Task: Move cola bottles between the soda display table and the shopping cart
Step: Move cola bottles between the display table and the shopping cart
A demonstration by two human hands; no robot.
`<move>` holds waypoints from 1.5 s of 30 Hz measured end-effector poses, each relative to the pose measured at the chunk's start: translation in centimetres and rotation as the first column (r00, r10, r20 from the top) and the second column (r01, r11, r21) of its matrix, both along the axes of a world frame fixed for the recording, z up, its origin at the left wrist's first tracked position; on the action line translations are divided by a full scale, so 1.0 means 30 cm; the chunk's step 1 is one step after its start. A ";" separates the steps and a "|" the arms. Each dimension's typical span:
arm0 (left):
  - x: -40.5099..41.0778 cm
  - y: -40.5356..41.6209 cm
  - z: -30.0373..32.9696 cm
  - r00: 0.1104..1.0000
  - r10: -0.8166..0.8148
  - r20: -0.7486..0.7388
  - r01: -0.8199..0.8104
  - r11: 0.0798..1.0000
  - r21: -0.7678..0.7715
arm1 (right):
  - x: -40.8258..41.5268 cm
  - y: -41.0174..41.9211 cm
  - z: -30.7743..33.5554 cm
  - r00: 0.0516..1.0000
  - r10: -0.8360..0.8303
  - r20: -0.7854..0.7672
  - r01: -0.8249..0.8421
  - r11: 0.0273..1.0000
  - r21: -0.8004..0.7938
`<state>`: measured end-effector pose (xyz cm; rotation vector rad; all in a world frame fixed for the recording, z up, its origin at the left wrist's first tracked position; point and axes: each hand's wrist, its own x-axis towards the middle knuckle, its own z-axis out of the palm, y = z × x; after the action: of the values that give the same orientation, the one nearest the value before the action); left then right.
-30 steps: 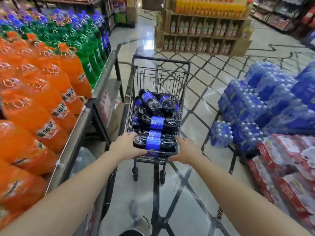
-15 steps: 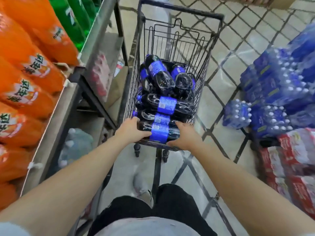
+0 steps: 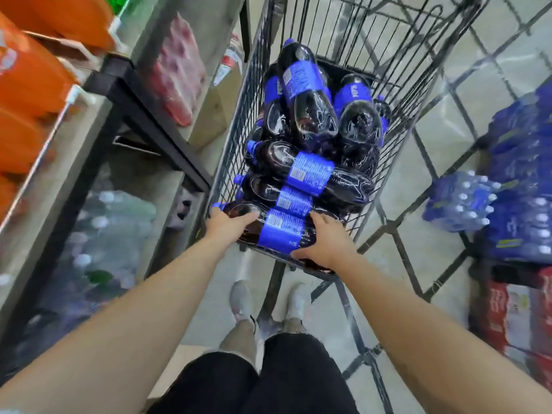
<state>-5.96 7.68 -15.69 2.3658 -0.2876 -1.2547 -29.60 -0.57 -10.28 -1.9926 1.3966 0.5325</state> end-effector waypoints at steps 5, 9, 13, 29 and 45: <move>-0.015 -0.043 -0.055 0.962 0.270 -0.035 -0.268 0.962 0.051 | -0.025 -0.037 -0.094 0.992 0.121 -0.026 -0.120 0.993 0.009; -0.014 -0.078 -0.141 0.944 0.327 -0.035 -0.322 0.941 0.106 | -0.034 -0.043 -0.137 0.976 0.218 -0.011 -0.218 0.976 0.003; -0.045 -0.104 -0.115 0.939 0.331 0.098 -0.341 0.933 0.118 | -0.033 -0.074 -0.145 0.978 0.206 0.010 -0.207 0.978 0.033; -0.152 -0.193 0.019 0.720 0.655 -0.229 -0.680 0.732 -0.045 | -0.066 -0.046 -0.198 0.982 0.164 0.092 -0.155 0.983 -0.094; -0.106 -0.224 0.183 0.929 0.315 -0.195 -0.367 0.854 -0.368 | -0.025 0.025 0.010 0.970 -0.118 0.214 0.142 0.985 -0.100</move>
<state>-9.15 0.94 -10.18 1.8756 -0.0639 -1.0527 -30.35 0.18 -9.98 -1.9646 1.4421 0.1825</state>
